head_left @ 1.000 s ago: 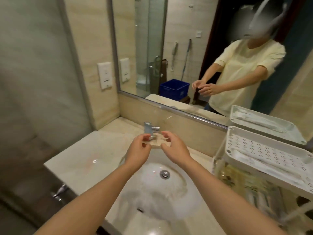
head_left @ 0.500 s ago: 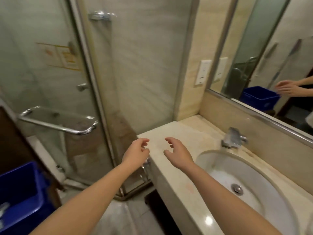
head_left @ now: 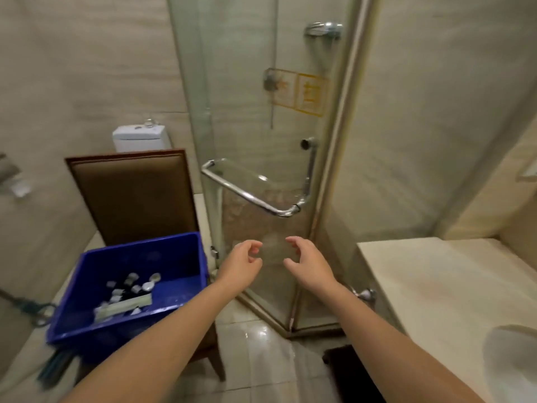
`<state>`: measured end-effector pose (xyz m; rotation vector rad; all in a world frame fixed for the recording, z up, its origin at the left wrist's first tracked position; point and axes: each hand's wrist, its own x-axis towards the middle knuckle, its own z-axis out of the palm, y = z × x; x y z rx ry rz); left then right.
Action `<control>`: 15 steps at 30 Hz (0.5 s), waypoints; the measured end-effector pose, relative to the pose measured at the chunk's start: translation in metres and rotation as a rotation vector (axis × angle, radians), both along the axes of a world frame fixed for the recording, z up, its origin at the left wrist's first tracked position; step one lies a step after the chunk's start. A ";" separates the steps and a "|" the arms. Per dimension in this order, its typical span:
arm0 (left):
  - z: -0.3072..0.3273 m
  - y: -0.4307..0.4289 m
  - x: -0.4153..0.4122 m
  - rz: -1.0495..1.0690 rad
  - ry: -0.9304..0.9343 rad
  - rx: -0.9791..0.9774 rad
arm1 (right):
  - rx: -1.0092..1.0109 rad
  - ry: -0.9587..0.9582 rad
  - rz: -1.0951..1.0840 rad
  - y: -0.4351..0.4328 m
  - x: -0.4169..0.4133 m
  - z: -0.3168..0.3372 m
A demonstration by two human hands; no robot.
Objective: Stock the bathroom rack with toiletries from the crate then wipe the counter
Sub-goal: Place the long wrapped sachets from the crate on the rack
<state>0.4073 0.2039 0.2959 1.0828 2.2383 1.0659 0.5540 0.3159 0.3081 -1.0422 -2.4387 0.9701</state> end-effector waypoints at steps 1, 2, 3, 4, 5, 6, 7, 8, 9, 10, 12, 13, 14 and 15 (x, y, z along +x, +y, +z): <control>0.000 -0.012 -0.011 0.024 -0.012 0.000 | -0.004 -0.006 0.031 -0.007 -0.015 0.000; 0.000 -0.023 -0.022 0.053 -0.029 -0.002 | -0.006 -0.014 0.065 -0.014 -0.029 -0.001; -0.001 -0.034 -0.033 0.086 -0.046 -0.007 | -0.006 -0.020 0.099 -0.021 -0.044 -0.001; -0.002 -0.045 -0.043 0.121 -0.057 -0.011 | -0.008 -0.021 0.131 -0.028 -0.058 -0.002; -0.004 -0.056 -0.053 0.155 -0.065 -0.012 | -0.013 -0.021 0.161 -0.035 -0.071 -0.003; -0.006 -0.067 -0.062 0.188 -0.070 -0.011 | -0.019 -0.022 0.191 -0.042 -0.084 -0.003; -0.009 -0.079 -0.070 0.221 -0.071 -0.010 | -0.025 -0.024 0.222 -0.049 -0.097 -0.005; -0.012 -0.091 -0.078 0.255 -0.069 -0.011 | -0.035 -0.027 0.255 -0.056 -0.110 -0.006; -0.015 -0.103 -0.086 0.287 -0.070 -0.014 | -0.048 -0.027 0.289 -0.064 -0.122 -0.008; -0.017 -0.114 -0.093 0.319 -0.073 -0.018 | -0.062 -0.026 0.323 -0.071 -0.133 -0.010; -0.023 -0.135 -0.108 0.382 -0.085 -0.025 | -0.076 -0.036 0.383 -0.084 -0.157 -0.015; -0.025 -0.144 -0.115 0.416 -0.089 -0.029 | -0.074 -0.045 0.412 -0.090 -0.169 -0.018; -0.028 -0.152 -0.123 0.448 -0.095 -0.033 | -0.072 -0.052 0.439 -0.095 -0.182 -0.022; -0.031 -0.159 -0.131 0.477 -0.103 -0.037 | -0.070 -0.059 0.467 -0.100 -0.195 -0.026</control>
